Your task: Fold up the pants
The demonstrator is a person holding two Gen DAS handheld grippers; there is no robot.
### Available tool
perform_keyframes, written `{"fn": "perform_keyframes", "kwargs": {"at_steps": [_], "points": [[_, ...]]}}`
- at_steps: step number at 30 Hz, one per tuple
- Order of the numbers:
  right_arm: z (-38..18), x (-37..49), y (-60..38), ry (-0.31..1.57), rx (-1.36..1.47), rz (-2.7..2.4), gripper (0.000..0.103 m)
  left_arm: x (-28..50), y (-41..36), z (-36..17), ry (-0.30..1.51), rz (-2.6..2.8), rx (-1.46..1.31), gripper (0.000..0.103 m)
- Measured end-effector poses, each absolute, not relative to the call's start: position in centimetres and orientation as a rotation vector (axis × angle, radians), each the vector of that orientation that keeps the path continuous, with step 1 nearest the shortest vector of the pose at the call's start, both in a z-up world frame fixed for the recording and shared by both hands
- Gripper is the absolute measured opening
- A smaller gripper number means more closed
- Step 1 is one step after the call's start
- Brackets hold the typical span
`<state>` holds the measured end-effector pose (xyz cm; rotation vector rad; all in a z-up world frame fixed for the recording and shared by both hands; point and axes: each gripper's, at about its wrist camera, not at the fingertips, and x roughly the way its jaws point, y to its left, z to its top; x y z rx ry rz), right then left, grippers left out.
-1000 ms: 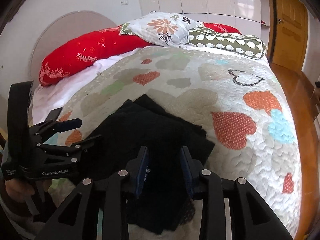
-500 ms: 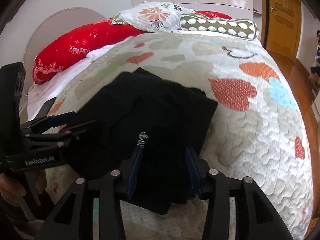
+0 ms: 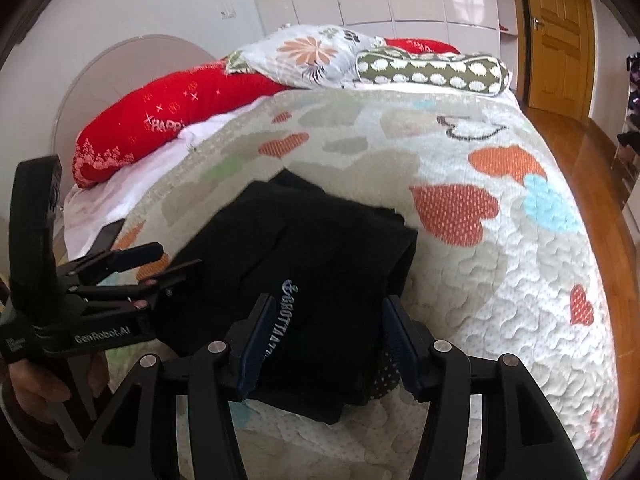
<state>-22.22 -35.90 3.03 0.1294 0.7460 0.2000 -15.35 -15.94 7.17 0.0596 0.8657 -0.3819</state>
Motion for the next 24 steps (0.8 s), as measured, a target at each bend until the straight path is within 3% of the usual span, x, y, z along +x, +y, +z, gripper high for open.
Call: {"fn": "perform_keyframes", "kwargs": {"at_steps": [24], "points": [[-0.1,-21.2,-34.8,0.825,0.117,0.195,0.061,-15.9,-16.8,6.0,0.85,-0.347,0.094,0.085]]}}
